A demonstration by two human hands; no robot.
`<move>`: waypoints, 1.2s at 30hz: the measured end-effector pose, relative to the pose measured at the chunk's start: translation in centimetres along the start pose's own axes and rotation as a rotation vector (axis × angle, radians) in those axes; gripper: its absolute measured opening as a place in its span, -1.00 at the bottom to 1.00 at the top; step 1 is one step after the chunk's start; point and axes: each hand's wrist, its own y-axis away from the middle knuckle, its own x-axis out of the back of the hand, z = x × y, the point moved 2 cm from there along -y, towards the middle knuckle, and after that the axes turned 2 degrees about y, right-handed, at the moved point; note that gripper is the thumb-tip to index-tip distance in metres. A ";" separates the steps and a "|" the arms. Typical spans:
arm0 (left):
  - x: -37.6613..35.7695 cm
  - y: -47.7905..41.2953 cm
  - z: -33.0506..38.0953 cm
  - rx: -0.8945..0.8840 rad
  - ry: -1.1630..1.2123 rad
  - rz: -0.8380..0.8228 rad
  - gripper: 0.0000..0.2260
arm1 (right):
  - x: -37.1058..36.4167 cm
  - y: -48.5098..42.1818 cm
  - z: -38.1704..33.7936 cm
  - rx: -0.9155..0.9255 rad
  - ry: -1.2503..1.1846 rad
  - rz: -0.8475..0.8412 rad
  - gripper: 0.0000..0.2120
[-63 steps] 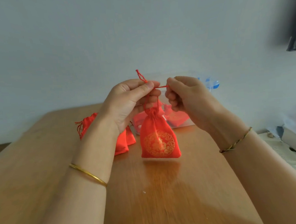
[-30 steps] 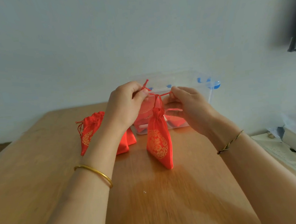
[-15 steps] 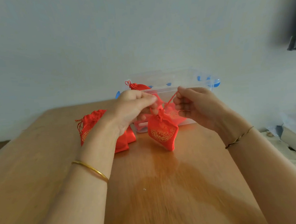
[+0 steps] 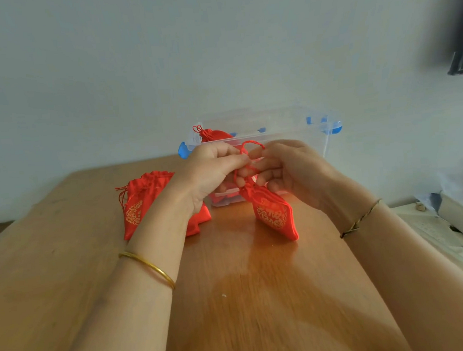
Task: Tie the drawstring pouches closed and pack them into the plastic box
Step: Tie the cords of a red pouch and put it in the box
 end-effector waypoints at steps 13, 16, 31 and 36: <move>0.5 -0.1 -0.5 -0.027 0.088 0.157 -0.81 | -0.9 0.1 -0.2 0.476 0.585 0.098 -0.86; 0.4 -0.1 -0.4 -0.041 0.101 0.172 -0.81 | -1.2 0.3 -0.5 0.584 0.817 0.162 -0.93; 0.0 0.6 2.0 -0.283 -0.482 0.192 -0.90 | -0.6 -0.2 0.7 0.017 0.093 0.144 -0.75; -0.4 0.2 1.5 -0.307 -0.638 0.284 -0.90 | -0.4 -0.2 0.8 -0.077 -0.121 0.071 -0.80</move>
